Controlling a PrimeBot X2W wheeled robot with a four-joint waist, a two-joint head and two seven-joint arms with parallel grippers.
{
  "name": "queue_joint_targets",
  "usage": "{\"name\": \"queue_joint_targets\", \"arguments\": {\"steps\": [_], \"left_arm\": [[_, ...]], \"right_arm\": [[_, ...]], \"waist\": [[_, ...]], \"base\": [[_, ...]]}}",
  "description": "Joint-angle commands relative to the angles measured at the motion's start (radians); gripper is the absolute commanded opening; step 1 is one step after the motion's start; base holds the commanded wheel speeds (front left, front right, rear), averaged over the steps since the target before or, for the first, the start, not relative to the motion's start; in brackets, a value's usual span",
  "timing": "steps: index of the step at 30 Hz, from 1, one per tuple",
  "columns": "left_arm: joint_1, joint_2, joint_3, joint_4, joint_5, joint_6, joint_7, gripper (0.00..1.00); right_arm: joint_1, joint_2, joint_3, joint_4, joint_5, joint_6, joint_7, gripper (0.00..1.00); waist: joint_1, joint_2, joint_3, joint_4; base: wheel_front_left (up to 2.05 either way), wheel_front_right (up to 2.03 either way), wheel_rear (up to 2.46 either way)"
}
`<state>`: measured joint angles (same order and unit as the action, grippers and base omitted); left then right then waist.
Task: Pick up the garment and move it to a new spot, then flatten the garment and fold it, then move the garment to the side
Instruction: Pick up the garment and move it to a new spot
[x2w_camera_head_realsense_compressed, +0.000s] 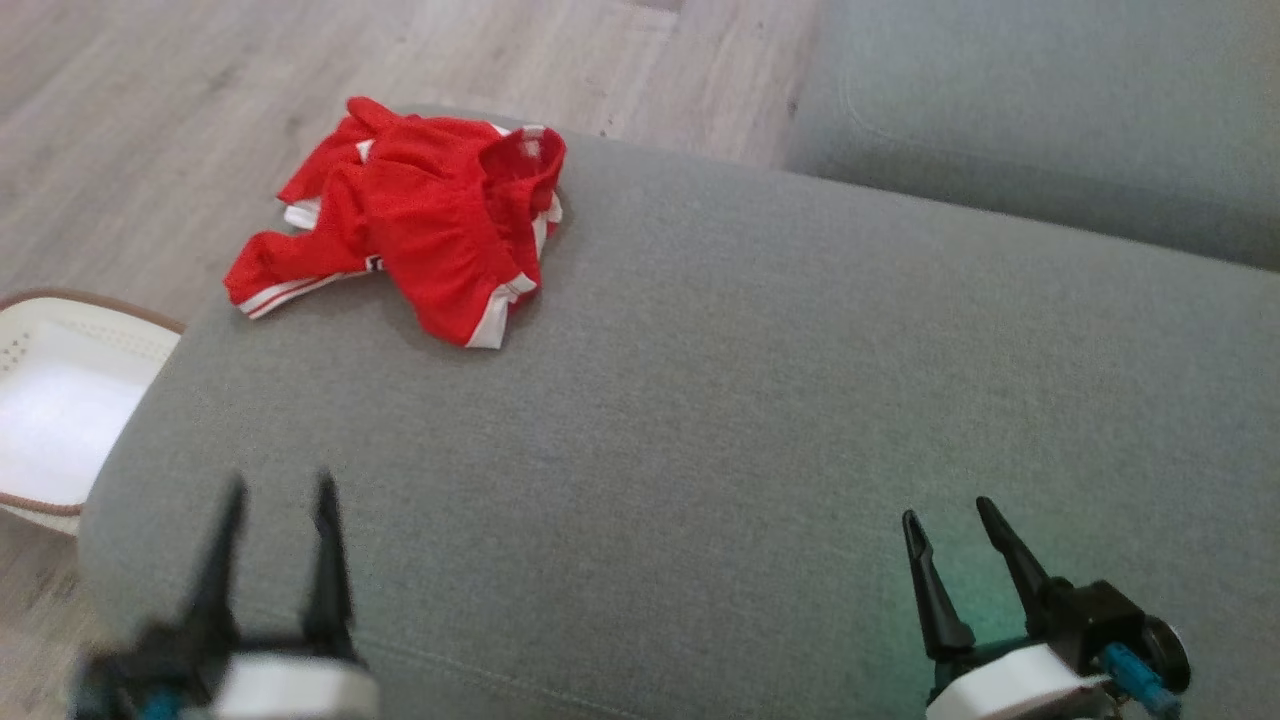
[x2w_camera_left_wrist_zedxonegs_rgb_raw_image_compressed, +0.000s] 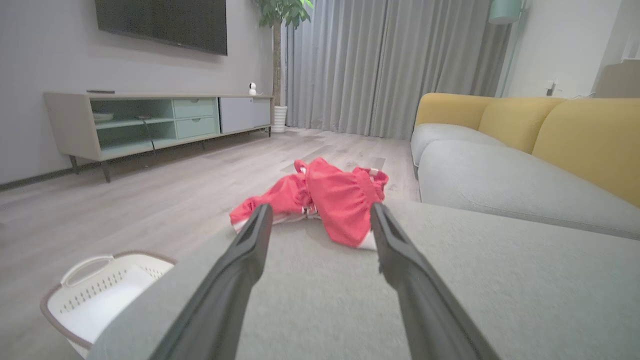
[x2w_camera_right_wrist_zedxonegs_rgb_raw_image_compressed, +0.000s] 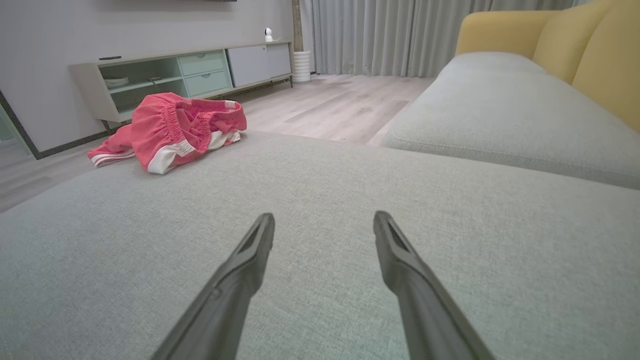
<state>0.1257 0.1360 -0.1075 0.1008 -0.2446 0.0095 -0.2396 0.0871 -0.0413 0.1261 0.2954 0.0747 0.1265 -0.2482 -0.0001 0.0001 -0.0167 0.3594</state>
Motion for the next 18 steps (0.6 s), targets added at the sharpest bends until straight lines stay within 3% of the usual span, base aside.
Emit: {"name": "queue_joint_targets", "arguments": {"steps": [1, 8, 13, 18], "left_arm": [[-0.116, 0.039, 0.050, -0.069, 0.018, -0.006, 0.013, 1.00], [-0.425, 0.208, 0.093, -0.174, 0.031, -0.069, 0.163, 1.00], [-0.675, 0.295, 0.097, -0.049, 0.017, -0.103, 0.250, 1.00], [-0.868, 0.309, 0.072, 0.138, -0.017, -0.118, 0.328, 1.00]], "right_arm": [[-0.060, -0.009, 0.013, -0.038, -0.013, 0.004, -0.014, 1.00], [-0.129, -0.009, -0.004, -0.070, -0.077, 0.004, -0.014, 1.00], [-0.193, -0.009, -0.028, -0.095, -0.122, 0.004, -0.014, 1.00], [-0.255, -0.009, -0.037, -0.107, -0.149, 0.004, -0.014, 1.00]], "waist": [[0.0001, -0.0001, 0.022, -0.018], [0.0001, -0.0001, 0.147, -0.090], [0.0001, -0.0001, 0.245, -0.140], [0.0001, -0.0001, 0.340, -0.186]], "base": [[0.00, 0.00, 0.00], [0.00, 0.00, 0.00], [0.00, 0.00, 0.00], [0.00, 0.00, 0.00]]}}
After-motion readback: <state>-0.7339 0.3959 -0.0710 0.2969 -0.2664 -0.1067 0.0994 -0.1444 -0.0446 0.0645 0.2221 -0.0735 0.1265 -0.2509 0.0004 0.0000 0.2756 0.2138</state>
